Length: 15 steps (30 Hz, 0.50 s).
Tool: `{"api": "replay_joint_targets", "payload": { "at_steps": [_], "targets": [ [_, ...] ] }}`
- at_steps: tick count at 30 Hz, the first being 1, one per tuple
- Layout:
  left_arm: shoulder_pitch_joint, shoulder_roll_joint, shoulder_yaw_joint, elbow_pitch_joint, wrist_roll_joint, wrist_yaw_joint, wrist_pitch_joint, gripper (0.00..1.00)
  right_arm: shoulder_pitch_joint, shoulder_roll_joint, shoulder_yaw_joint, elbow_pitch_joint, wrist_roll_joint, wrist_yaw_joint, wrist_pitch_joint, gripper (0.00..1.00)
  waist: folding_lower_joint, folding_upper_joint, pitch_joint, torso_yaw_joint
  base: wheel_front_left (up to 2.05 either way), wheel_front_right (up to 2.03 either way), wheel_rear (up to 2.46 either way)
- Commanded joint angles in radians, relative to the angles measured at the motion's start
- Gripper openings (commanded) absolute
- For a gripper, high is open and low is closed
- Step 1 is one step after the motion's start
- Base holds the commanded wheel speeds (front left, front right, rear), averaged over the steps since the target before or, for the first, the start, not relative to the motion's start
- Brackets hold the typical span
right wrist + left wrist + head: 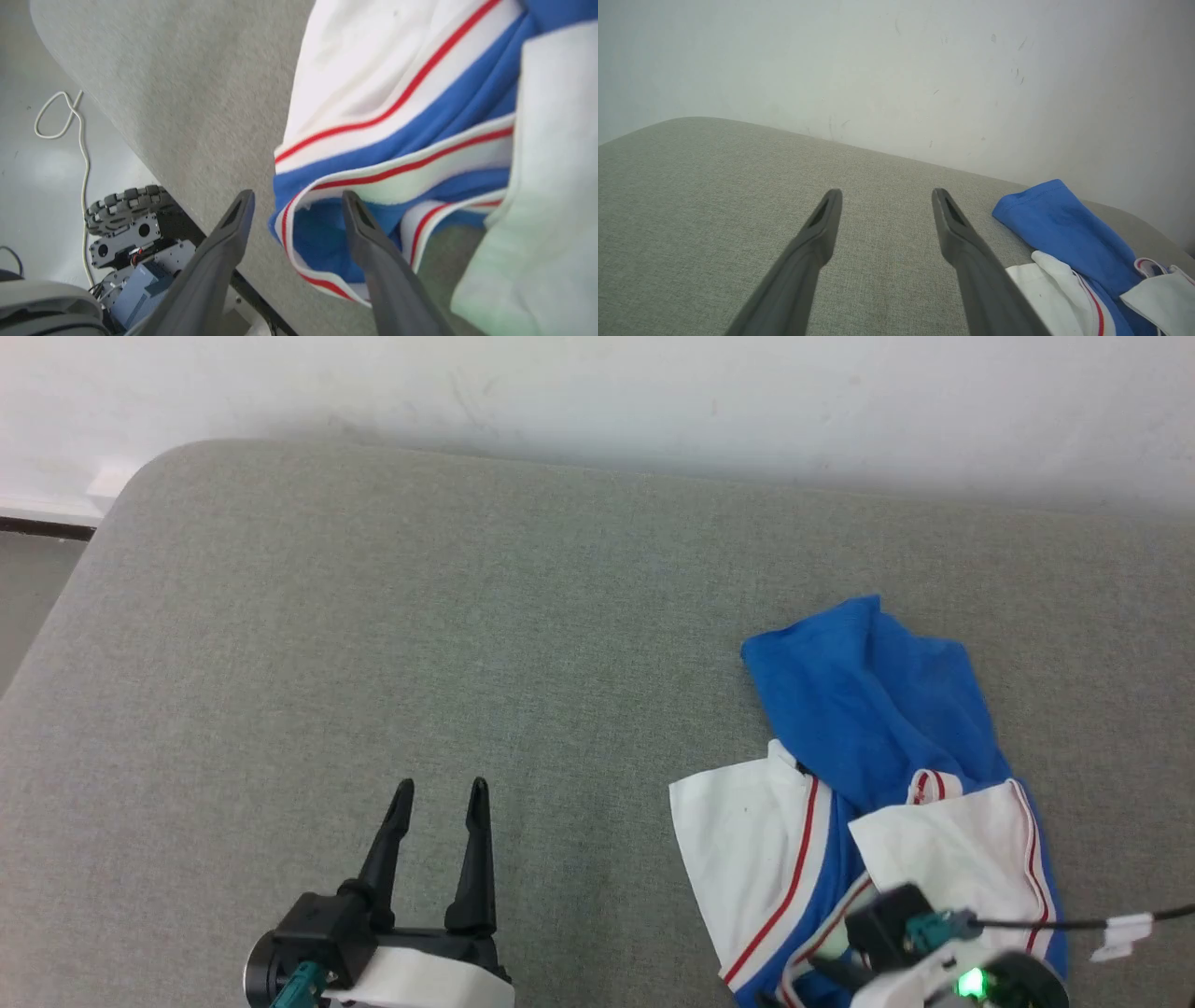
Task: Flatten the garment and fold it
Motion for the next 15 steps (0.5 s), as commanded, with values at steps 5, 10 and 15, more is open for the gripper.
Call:
{"api": "replay_joint_targets", "payload": {
  "at_steps": [5,10,15],
  "targets": [
    [-0.005,-0.001,0.001,0.003,-0.011,0.0,-0.005,1.0,-0.106,0.048,-0.04,-0.111,0.003,-0.001,-0.058,1.0,0.0,-0.0001,-0.008,0.002,0.0,0.0,0.0],
    [-0.009,-0.001,-0.011,-0.004,-0.02,0.005,-0.005,1.0,-0.153,0.07,-0.168,-0.149,-0.086,-0.001,-0.101,1.0,0.0,-0.0001,0.005,0.009,0.0,0.0,0.0],
    [-0.02,-0.001,-0.017,-0.013,-0.018,0.009,-0.005,1.0,-0.134,0.06,-0.313,-0.097,-0.226,-0.001,-0.109,1.0,0.0,-0.0001,0.035,0.019,0.0,0.0,0.0]
  ]
}}
